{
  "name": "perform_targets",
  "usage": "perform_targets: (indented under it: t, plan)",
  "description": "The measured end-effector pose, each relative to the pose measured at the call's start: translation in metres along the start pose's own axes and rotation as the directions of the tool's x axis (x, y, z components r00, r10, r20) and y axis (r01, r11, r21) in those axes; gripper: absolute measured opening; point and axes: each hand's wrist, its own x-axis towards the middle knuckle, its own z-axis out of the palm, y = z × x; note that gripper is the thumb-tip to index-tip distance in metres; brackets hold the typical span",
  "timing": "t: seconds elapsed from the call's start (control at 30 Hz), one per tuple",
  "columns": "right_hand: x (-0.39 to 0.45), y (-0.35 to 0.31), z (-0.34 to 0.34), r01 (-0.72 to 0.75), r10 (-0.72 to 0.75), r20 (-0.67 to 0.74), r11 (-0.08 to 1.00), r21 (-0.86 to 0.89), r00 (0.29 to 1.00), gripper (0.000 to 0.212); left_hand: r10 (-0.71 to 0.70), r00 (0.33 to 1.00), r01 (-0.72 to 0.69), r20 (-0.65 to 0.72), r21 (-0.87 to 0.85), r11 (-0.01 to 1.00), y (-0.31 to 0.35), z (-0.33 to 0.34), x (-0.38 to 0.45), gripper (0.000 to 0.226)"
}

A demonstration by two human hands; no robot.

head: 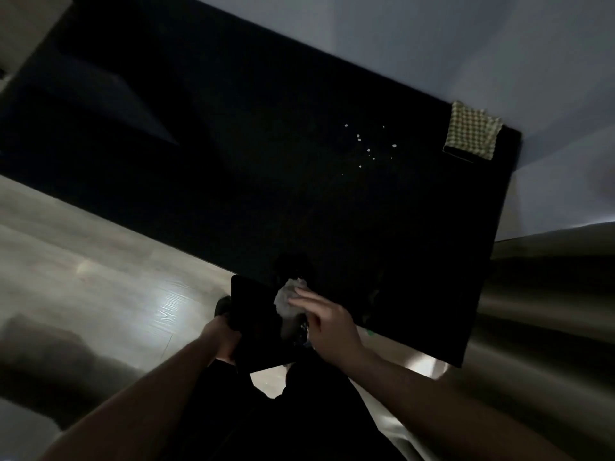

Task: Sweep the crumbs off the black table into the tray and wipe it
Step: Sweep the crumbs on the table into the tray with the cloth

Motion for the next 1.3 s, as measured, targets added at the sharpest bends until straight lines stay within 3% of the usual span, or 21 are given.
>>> perform_targets:
  t: [0.13, 0.23, 0.37, 0.47, 0.6, 0.73, 0.9, 1.0, 1.1, 1.3]
  plan:
    - [0.022, -0.006, -0.046, -0.001, 0.011, -0.135, 0.997, 0.077, 0.991, 0.049, 0.012, 1.000, -0.012, -0.005, 0.016, 1.000, 0.005, -0.004, -0.009, 0.045]
    - [0.066, 0.005, -0.096, -0.084, 0.109, -0.302, 0.992, 0.095, 0.947, 0.051, 0.014, 1.000, -0.013, -0.014, 0.013, 1.000, 0.007, -0.005, -0.009, 0.045]
    - [0.138, 0.026, -0.159, -0.236, 0.197, -0.504, 0.972, -0.013, 0.841, 0.049, 0.007, 1.000, -0.007, -0.005, -0.023, 1.000, 0.002, -0.004, 0.003, 0.043]
    - [0.190, 0.040, -0.191, -0.263, 0.162, -0.559, 0.959, -0.104, 0.813, 0.046, -0.010, 1.000, 0.011, 0.013, -0.054, 0.998, -0.018, 0.001, 0.032, 0.057]
    - [0.246, 0.049, -0.207, -0.298, 0.169, -0.490, 0.933, -0.199, 0.855, 0.045, -0.028, 1.000, 0.029, 0.008, -0.048, 0.998, -0.014, -0.001, 0.027, 0.051]
    - [0.257, 0.052, -0.179, -0.347, 0.170, -0.433, 0.860, -0.373, 0.885, 0.052, -0.033, 0.999, 0.033, 0.013, -0.036, 0.999, -0.021, -0.001, 0.036, 0.054]
    - [0.178, 0.042, -0.112, -0.158, 0.024, -0.330, 0.908, -0.387, 0.944, 0.056, -0.010, 1.000, 0.010, 0.021, -0.020, 1.000, -0.015, -0.007, 0.028, 0.057]
    - [0.112, 0.027, -0.058, -0.062, -0.018, -0.240, 0.946, -0.319, 0.971, 0.056, 0.000, 1.000, 0.000, 0.005, -0.010, 1.000, 0.004, -0.016, -0.001, 0.053]
    - [0.049, 0.009, -0.001, -0.019, -0.012, -0.215, 0.989, -0.144, 0.976, 0.051, 0.016, 0.999, -0.016, -0.040, 0.006, 1.000, 0.012, -0.016, -0.014, 0.040]
    - [-0.015, -0.028, 0.049, -0.133, 0.143, -0.206, 0.989, 0.061, 0.968, 0.061, 0.059, 0.998, -0.059, -0.012, -0.026, 0.998, 0.013, -0.021, -0.013, 0.035]
